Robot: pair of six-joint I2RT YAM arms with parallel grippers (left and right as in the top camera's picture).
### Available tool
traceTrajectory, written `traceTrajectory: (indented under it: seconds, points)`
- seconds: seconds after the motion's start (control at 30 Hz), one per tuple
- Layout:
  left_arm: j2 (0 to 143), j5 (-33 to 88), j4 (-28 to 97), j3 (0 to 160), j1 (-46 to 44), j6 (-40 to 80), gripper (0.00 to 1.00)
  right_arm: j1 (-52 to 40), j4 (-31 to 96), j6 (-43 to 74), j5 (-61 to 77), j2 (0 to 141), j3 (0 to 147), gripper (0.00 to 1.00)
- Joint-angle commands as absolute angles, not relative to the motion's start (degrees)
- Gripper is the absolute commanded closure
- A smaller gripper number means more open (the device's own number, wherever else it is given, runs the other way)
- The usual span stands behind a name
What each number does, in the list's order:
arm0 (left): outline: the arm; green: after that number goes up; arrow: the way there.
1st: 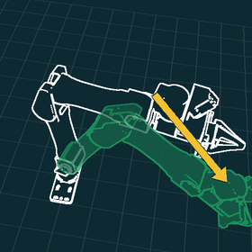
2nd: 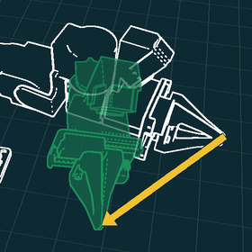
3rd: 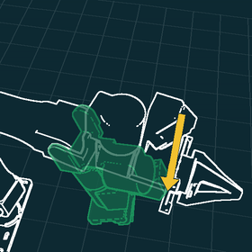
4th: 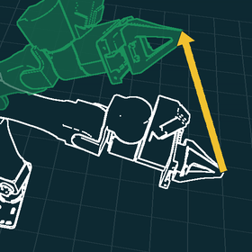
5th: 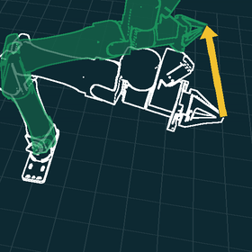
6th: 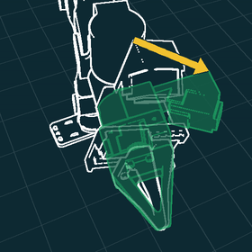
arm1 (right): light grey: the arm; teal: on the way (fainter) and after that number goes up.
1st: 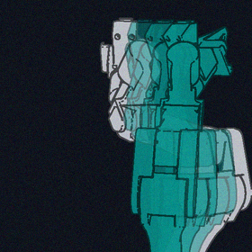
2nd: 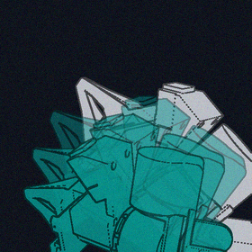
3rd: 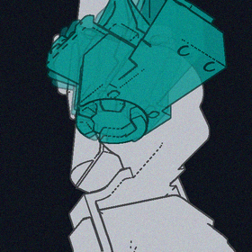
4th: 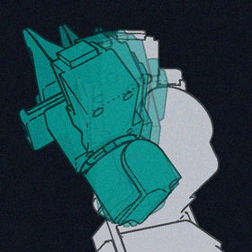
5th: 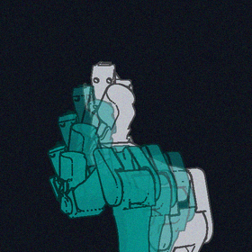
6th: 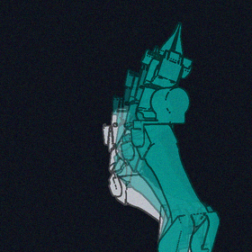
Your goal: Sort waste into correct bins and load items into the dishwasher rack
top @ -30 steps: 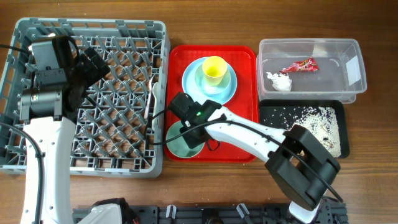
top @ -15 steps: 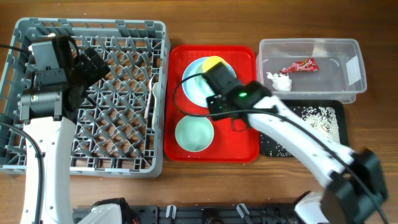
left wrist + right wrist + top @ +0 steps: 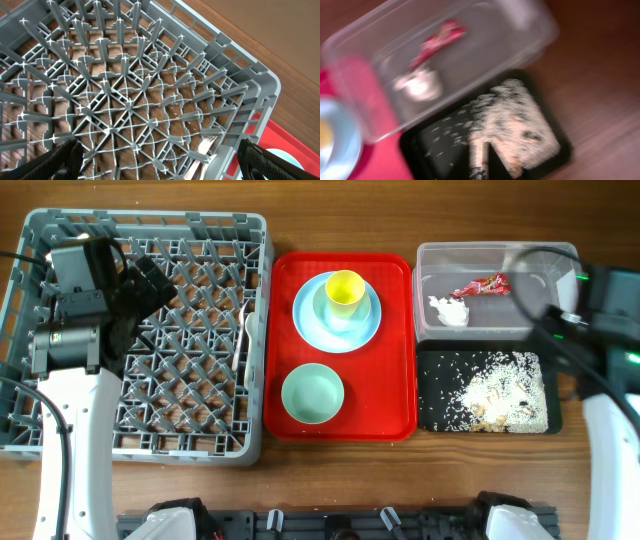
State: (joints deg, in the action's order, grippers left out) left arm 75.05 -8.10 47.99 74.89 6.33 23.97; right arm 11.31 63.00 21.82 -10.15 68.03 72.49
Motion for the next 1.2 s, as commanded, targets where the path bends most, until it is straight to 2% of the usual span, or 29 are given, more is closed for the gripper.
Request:
traceTrajectory:
  seconds: [0.0,0.13,0.5,0.63,0.73,0.77,0.83,0.87,0.93,1.0,1.03,1.1,1.17]
  points:
    - [75.07,-8.45,47.88,75.22,6.61,24.69,0.00,21.32,63.99,22.46,-10.74,65.34,73.52,0.00]
    - [75.07,-8.45,47.88,75.22,6.61,24.69,0.00,25.80,63.88,22.48,-10.72,65.45,73.49,0.00]
    - [75.07,-8.43,47.79,75.22,6.61,24.71,0.00,26.11,63.72,22.50,-10.70,67.05,73.49,0.00]
    - [75.07,-8.38,40.69,75.22,6.61,24.77,0.00,26.11,63.51,22.50,-10.70,68.05,73.49,0.00]
    - [74.41,4.29,42.39,75.24,6.61,25.96,0.00,26.11,63.51,22.48,-10.70,68.23,73.49,0.00]
    - [74.08,13.72,46.48,75.22,6.59,25.89,0.00,26.11,63.51,22.50,-10.70,68.27,73.49,0.00]
    - [74.32,21.71,50.83,74.96,5.82,25.67,0.00,26.11,63.48,22.52,-10.70,68.29,73.49,0.00]
    - [74.63,25.45,53.21,74.43,4.58,23.44,0.04,26.13,63.48,22.52,-10.70,68.31,73.49,0.00]
    - [75.00,28.01,56.82,72.86,0.97,18.24,0.47,26.11,63.51,22.52,-10.70,68.31,73.49,0.00]
    - [75.50,27.83,59.90,70.85,-3.64,18.20,0.80,26.11,63.51,22.50,-10.70,68.31,73.49,0.00]
    - [75.59,27.79,60.88,69.82,-5.93,18.20,0.91,26.11,63.48,22.50,-10.70,68.34,73.49,0.00]
    - [75.70,27.05,61.45,67.51,-10.35,18.22,0.95,26.11,63.51,22.50,-10.70,68.31,73.49,0.00]
    - [75.77,23.46,61.04,63.46,-17.52,19.25,0.95,26.11,63.51,22.50,-10.70,68.34,73.49,0.00]
